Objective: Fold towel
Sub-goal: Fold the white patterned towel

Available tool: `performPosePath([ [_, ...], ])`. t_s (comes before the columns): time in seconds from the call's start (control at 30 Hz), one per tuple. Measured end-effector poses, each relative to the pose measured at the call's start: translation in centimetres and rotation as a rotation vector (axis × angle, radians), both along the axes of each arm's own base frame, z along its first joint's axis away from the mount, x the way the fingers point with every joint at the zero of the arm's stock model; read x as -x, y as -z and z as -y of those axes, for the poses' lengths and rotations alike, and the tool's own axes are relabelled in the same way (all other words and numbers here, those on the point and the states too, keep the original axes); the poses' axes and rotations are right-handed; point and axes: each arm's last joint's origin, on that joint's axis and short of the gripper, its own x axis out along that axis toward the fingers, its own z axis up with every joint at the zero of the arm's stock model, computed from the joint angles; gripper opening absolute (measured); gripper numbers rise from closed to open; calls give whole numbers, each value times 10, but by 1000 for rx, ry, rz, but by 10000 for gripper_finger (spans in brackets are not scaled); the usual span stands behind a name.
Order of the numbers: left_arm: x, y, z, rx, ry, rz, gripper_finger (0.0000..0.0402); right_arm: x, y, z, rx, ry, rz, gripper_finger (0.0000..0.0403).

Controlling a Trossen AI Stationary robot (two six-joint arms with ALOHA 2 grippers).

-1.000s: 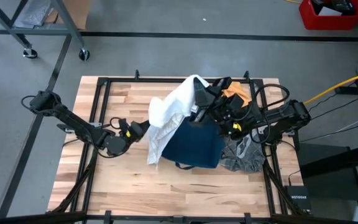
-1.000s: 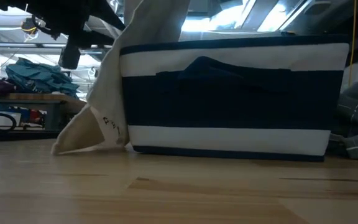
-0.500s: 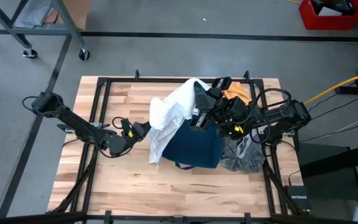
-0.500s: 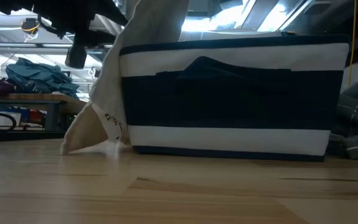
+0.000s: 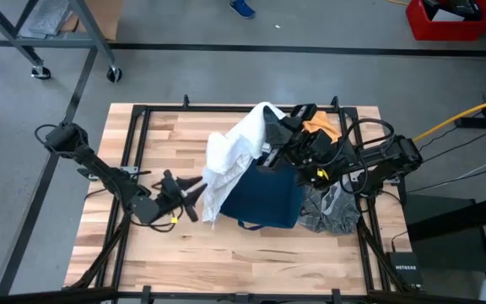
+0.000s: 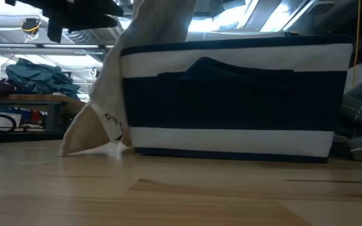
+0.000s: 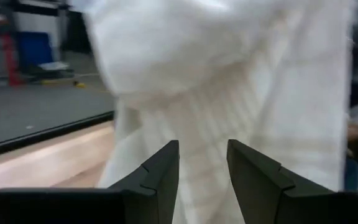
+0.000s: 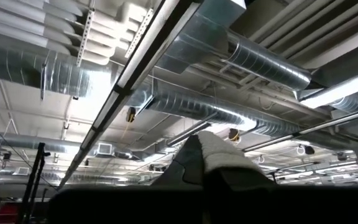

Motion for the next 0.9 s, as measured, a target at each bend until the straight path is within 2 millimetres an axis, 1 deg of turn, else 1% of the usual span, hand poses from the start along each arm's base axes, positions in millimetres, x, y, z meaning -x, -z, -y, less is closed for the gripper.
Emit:
performPosePath([
  [0.13, -7, 3, -4, -13, 78, -26, 127, 0, 0, 0, -28, -42, 22, 1],
  [0.23, -15, 4, -10, 0, 81, -25, 127, 0, 0, 0, -33, -49, 24, 1],
  [0.33, -29, -5, -12, 26, 133, 22, 127, -2, 1, 0, -34, -50, 22, 1],
  [0.43, -46, -19, -11, 3, 189, 86, 127, -3, 3, 0, -44, -43, 9, 1],
  [0.57, -64, -35, -12, -80, 153, 111, 127, -4, 3, -1, -44, -41, -4, 1],
  [0.7, -76, -45, -20, -99, 108, 128, 127, -4, 3, -1, -48, -45, -2, 1],
  [0.8, -79, -46, -27, -98, 79, 127, 127, -5, 4, -1, -55, -53, -3, 1],
  [0.9, -78, -47, -27, -100, 50, 122, 127, -5, 4, 0, -70, -36, -10, 1],
])
